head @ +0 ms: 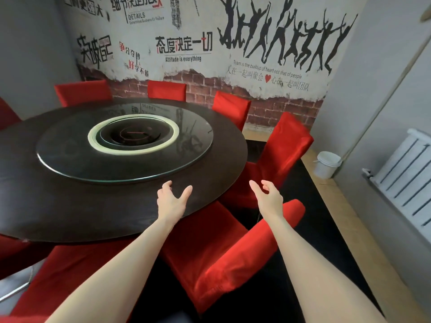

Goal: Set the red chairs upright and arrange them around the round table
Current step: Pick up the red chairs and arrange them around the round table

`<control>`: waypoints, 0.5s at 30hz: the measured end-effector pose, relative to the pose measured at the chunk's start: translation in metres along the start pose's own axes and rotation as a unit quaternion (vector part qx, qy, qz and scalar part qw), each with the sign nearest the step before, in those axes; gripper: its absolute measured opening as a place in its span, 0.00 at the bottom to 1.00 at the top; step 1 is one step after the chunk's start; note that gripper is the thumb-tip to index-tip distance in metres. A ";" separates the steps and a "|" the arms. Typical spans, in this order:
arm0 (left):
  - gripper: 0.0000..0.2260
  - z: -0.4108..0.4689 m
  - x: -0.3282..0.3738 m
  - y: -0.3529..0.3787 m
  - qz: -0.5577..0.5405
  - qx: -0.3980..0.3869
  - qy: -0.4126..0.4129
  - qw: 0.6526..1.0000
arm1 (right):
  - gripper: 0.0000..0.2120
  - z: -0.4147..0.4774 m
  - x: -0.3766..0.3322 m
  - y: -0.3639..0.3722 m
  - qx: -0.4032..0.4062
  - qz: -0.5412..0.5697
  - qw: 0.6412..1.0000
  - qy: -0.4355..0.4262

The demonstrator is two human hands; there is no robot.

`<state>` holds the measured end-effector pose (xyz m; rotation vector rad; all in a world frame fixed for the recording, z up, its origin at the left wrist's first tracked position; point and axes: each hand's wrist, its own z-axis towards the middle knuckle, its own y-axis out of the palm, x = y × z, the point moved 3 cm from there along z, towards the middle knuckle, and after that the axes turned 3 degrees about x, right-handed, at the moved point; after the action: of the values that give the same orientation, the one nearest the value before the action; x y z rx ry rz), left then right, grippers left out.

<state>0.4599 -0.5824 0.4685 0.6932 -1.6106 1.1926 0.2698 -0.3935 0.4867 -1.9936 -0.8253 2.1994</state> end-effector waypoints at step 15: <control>0.33 -0.126 -0.017 0.162 0.054 0.221 -0.165 0.960 | 0.30 0.144 0.108 -0.090 -0.217 -0.077 0.971 -0.067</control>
<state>0.3733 -0.4097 0.3981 1.1496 -1.6801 1.6081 0.0899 -0.3236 0.4298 -1.8674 -1.5377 2.2299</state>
